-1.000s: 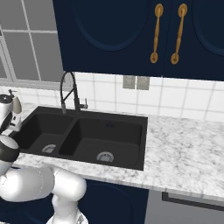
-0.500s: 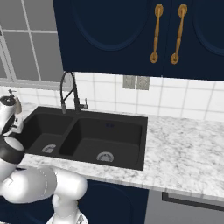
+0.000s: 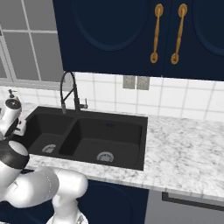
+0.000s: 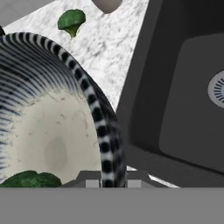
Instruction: Pick the broccoli from the sink and place it in the bowl. Then pick the bowl and place it in the microwave. Then close the microwave door and press the start button.
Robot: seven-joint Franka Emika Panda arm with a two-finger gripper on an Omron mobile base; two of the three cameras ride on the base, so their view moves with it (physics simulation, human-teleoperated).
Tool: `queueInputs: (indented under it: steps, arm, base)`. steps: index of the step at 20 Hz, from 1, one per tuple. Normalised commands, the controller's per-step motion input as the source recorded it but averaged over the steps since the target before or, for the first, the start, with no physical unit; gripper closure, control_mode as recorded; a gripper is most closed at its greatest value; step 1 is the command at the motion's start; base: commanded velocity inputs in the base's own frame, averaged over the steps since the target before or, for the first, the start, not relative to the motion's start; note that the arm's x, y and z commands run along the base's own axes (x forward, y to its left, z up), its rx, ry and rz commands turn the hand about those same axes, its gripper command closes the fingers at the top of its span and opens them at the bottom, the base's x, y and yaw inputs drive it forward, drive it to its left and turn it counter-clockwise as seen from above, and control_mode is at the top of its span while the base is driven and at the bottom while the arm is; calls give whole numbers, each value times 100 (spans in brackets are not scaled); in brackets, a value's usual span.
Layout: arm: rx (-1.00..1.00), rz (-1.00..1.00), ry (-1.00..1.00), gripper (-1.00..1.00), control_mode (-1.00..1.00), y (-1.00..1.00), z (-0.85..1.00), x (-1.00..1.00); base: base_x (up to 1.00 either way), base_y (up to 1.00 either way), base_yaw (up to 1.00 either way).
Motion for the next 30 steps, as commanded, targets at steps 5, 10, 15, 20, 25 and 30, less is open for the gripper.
queueInputs:
  steps: [5,10,15,20,25,30]
  arm:
    - [8,0,0,100,-100,-41,1,-36]
    - [10,-1,0,100,-100,-55,0,-48]
    - [6,-2,0,100,-100,-55,19,-15]
    - [0,-10,0,100,-100,-41,17,0]
    - [1,-20,9,100,-100,-71,22,0]
    - [6,-22,21,100,-100,-81,25,-5]
  base:
    - [0,0,0]
    - [0,0,0]
    - [0,0,0]
    - [0,0,0]
    - [0,0,0]
    - [0,0,0]
